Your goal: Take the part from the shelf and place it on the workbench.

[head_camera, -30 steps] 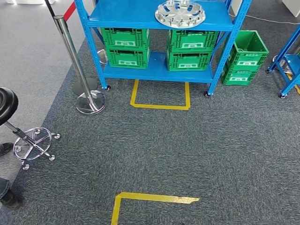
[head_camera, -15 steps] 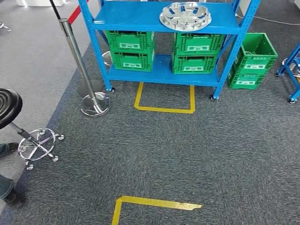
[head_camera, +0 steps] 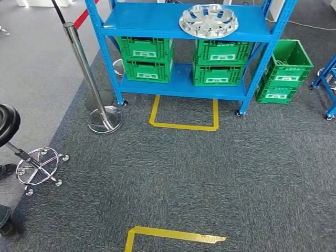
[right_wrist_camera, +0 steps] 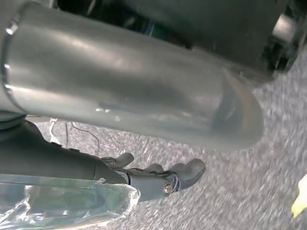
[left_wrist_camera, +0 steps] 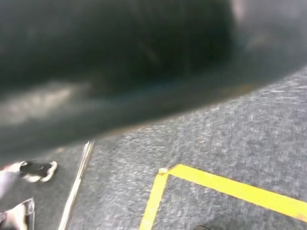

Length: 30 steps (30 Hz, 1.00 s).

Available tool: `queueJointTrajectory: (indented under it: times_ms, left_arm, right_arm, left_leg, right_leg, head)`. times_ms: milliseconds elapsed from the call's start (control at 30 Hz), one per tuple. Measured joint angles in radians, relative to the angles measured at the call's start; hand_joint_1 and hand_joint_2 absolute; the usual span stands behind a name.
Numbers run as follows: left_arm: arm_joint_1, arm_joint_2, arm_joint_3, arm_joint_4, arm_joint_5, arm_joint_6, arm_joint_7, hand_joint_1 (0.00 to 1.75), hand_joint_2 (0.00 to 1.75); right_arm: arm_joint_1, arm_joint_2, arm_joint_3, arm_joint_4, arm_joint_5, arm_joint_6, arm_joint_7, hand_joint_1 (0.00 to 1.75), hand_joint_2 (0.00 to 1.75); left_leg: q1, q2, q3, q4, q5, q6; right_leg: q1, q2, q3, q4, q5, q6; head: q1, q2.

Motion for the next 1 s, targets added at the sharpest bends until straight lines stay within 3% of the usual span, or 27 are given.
queueJointTrajectory:
  times_ms: [67,100,133,200,267,300,367,433,567,633,733,767,800,900,967,1000]
  left_arm:
    - [0.003,-0.001,0.000,0.000,0.000,0.001,0.000,0.00,0.00]
    - [0.004,-0.002,0.000,0.000,0.000,0.002,0.000,0.00,0.00]
    - [0.004,-0.003,0.000,0.000,0.000,0.002,0.000,0.00,0.00]
    - [0.002,-0.005,0.000,0.000,0.000,0.004,0.001,0.00,0.00]
    - [0.003,-0.006,0.000,0.000,0.001,0.006,0.001,0.00,0.00]
    - [0.005,-0.007,0.000,0.000,0.002,0.007,0.001,0.00,0.00]
    - [0.007,-0.008,0.000,0.000,0.004,0.009,0.001,0.00,0.00]
    - [0.004,-0.010,0.000,0.000,0.006,0.010,0.001,0.00,0.00]
    - [0.003,-0.013,0.000,0.001,0.009,0.012,0.001,0.00,0.00]
    - [0.001,-0.013,0.000,0.001,0.010,0.013,0.001,0.00,0.00]
    - [-0.001,-0.012,0.000,0.001,0.010,0.013,0.001,0.00,0.00]
    - [0.000,-0.011,0.000,0.001,0.010,0.013,0.001,0.00,0.00]
    - [0.002,-0.011,0.000,0.001,0.010,0.013,0.001,0.00,0.00]
    - [0.005,-0.010,0.000,0.001,0.010,0.013,0.001,0.00,0.00]
    - [0.005,-0.009,0.000,0.001,0.010,0.014,0.001,0.00,0.00]
    - [0.005,-0.009,0.000,0.002,0.010,0.014,0.001,0.00,0.00]
  right_arm:
    - [-0.001,0.000,0.000,0.000,0.000,0.000,0.000,0.00,0.00]
    - [-0.003,0.000,0.000,0.000,-0.001,-0.001,0.000,0.00,0.00]
    - [-0.004,0.000,0.000,0.000,-0.002,-0.002,0.002,0.00,0.00]
    - [-0.005,-0.001,0.000,0.000,-0.005,-0.003,0.006,0.00,0.00]
    - [-0.001,-0.001,-0.001,0.000,-0.009,-0.005,0.011,0.00,0.00]
    - [0.002,-0.001,-0.002,0.000,-0.012,-0.006,0.013,0.00,0.00]
    - [0.006,-0.002,-0.006,0.000,-0.016,-0.010,0.014,0.00,0.00]
    - [0.006,-0.004,-0.011,0.001,-0.018,-0.013,0.014,0.00,0.00]
    - [0.008,-0.005,-0.017,0.001,-0.021,-0.015,0.014,0.00,0.00]
    - [0.007,-0.005,-0.021,0.002,-0.024,-0.015,0.011,0.00,0.00]
    - [0.004,-0.005,-0.026,0.002,-0.031,-0.014,0.006,0.00,0.00]
    - [0.005,-0.005,-0.027,0.002,-0.033,-0.014,0.006,0.00,0.00]
    - [0.006,-0.005,-0.029,0.002,-0.034,-0.014,0.005,0.00,0.00]
    - [0.007,-0.005,-0.032,0.002,-0.035,-0.014,0.004,0.00,0.00]
    - [0.005,-0.005,-0.036,0.002,-0.036,-0.014,0.003,0.00,0.00]
    - [0.004,-0.005,-0.038,0.002,-0.037,-0.013,0.002,0.00,0.00]
  left_leg:
    - [0.005,-0.003,0.017,-0.015,-0.005,0.004]
    - [0.007,-0.004,0.028,-0.019,-0.008,0.008]
    - [0.009,-0.004,0.037,-0.021,-0.012,0.011]
    - [0.007,-0.004,0.048,-0.022,-0.024,0.015]
    - [0.003,-0.006,0.066,-0.022,-0.040,0.016]
    - [0.001,-0.007,0.079,-0.022,-0.050,0.016]
    - [-0.002,-0.009,0.108,-0.022,-0.071,0.015]
    - [-0.004,-0.011,0.123,-0.021,-0.090,0.008]
    - [-0.005,-0.010,0.131,0.003,-0.099,-0.015]
    - [-0.002,-0.009,0.090,0.082,-0.119,-0.026]
    - [0.010,-0.008,-0.023,0.249,-0.193,-0.045]
    - [0.014,-0.008,-0.046,0.265,-0.194,-0.049]
    - [0.018,-0.007,-0.055,0.250,-0.172,-0.052]
    - [0.021,-0.002,-0.027,0.089,-0.033,-0.052]
    - [0.017,0.003,-0.015,0.024,-0.003,-0.040]
    - [0.014,0.004,-0.013,0.017,-0.012,-0.031]
  right_leg:
    - [-0.001,-0.002,0.008,0.010,-0.005,0.011]
    - [-0.001,-0.001,-0.006,0.037,-0.015,0.015]
    - [-0.001,0.001,-0.035,0.086,-0.033,0.017]
    - [-0.001,0.003,-0.122,0.216,-0.078,0.022]
    - [0.001,0.003,-0.187,0.275,-0.093,0.023]
    - [0.002,0.003,-0.195,0.253,-0.070,0.020]
    - [0.007,0.004,-0.176,0.138,0.030,0.006]
    - [0.013,0.005,-0.156,0.053,0.085,-0.008]
    - [0.012,0.005,-0.129,0.026,0.098,-0.032]
    - [0.007,0.004,-0.108,0.016,0.092,-0.041]
    - [0.004,0.003,-0.087,0.012,0.072,-0.045]
    - [0.004,0.004,-0.077,0.012,0.064,-0.044]
    - [0.003,0.005,-0.066,0.012,0.056,-0.042]
    - [0.000,0.005,-0.032,0.012,0.027,-0.029]
    - [0.002,0.004,-0.024,0.011,0.012,-0.015]
    - [0.003,0.004,-0.016,0.013,0.010,-0.006]
  head:
    - [0.001,0.000]
    - [0.004,0.000]
    - [0.007,0.000]
    - [0.011,0.000]
    - [0.012,0.000]
    - [0.012,0.000]
    - [0.012,0.000]
    - [0.011,0.000]
    - [0.007,0.000]
    - [0.005,0.000]
    - [0.003,0.000]
    - [0.003,0.000]
    - [0.003,0.000]
    - [0.003,0.000]
    - [0.000,0.000]
    - [-0.003,0.000]
